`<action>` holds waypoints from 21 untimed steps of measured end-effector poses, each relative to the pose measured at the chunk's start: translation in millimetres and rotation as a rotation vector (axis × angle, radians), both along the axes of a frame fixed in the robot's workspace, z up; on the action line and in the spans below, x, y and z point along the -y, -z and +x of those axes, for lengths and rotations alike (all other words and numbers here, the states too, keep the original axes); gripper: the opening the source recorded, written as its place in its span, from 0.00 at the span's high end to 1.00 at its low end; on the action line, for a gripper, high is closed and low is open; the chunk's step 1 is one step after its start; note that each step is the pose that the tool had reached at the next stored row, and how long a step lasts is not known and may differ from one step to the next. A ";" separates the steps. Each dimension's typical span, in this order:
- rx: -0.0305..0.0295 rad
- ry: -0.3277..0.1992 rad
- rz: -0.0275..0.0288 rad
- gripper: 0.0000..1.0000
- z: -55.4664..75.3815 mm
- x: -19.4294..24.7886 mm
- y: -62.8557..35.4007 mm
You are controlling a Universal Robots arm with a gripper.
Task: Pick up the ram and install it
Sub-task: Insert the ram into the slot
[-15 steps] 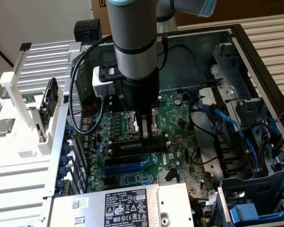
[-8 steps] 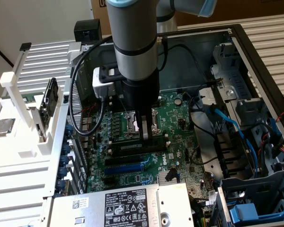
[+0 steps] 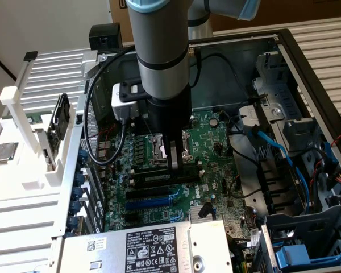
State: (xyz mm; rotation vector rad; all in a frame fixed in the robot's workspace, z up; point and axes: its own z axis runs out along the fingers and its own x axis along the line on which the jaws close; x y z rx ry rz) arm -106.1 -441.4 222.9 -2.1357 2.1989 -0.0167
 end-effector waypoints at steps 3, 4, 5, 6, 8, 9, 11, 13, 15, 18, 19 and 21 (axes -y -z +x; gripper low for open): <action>0.0000 0.000 -0.0001 0.88 0.0 0.0 0.0; 0.0000 0.000 0.0000 0.88 0.0 0.0 0.0; 0.0000 0.000 -0.0001 0.88 0.0 0.0 0.0; 0.0000 0.000 0.0000 0.88 0.0 0.0 0.0; 0.0000 0.000 0.0000 0.88 0.0 0.0 0.0; 0.0000 0.000 0.0000 0.88 0.0 0.0 0.0; 0.0000 0.000 0.0000 0.88 0.0 0.0 0.0; 0.0001 0.000 0.0003 0.87 0.0 0.0 0.1; 0.0000 0.000 0.0000 0.80 0.0 0.0 0.0; 0.0004 0.000 -0.0001 0.80 0.0 0.0 0.0; 0.0017 0.000 -0.0002 0.80 -0.2 0.0 -0.8; 0.0029 0.000 -0.0001 0.80 -0.6 0.0 -10.9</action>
